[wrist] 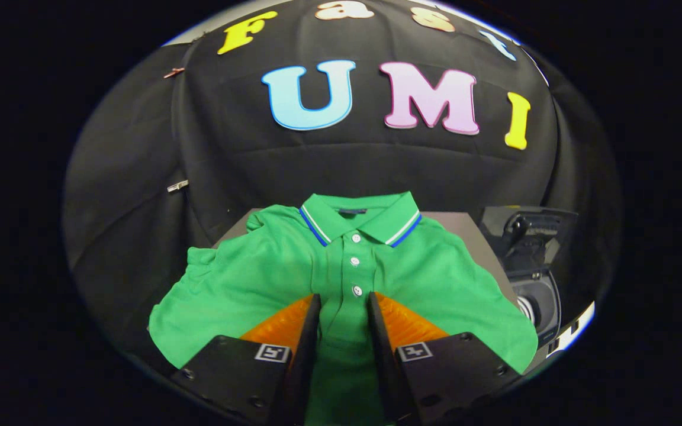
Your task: Put the clothes into the washing machine and then close the washing machine lid.
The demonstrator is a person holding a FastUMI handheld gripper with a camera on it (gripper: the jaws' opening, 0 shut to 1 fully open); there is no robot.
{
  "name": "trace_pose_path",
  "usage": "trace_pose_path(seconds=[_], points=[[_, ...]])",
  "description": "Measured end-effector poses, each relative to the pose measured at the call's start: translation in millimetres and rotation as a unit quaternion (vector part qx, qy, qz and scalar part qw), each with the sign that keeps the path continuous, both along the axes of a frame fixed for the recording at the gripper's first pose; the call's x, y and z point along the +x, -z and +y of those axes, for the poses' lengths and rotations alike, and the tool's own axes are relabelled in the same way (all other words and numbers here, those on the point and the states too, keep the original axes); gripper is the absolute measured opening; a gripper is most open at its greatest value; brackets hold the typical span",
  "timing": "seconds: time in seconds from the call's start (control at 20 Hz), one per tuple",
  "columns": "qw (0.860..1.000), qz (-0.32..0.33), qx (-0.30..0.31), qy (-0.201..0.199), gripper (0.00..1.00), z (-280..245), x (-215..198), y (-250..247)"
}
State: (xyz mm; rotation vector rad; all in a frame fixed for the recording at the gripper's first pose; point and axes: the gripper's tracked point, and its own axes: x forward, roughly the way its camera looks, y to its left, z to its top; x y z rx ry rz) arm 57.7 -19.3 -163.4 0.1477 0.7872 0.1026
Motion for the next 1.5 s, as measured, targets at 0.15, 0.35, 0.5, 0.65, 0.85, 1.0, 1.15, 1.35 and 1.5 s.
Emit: trace_pose_path(seconds=[0.15, 0.35, 0.5, 0.65, 0.85, 1.0, 1.15, 1.35, 1.5], points=[[0.999, 0.032, 0.012, -0.015, 0.29, 0, 0, 2], [0.998, 0.047, -0.002, -0.029, 0.3, -4, 1, -1], [0.998, 0.057, -0.018, -0.036, 0.06, -13, -6, -4], [0.997, 0.047, -0.01, -0.053, 0.06, -23, -8, -16], [0.998, 0.05, -0.007, -0.045, 0.06, -59, -15, -17], [0.998, 0.031, -0.017, -0.058, 0.06, -83, -4, -30], [0.995, 0.012, -0.021, -0.1, 0.05, -99, 1, -34], [0.993, 0.021, 0.007, -0.113, 0.05, -137, 11, -39], [0.992, 0.034, 0.003, -0.12, 0.05, -183, 26, -39]])
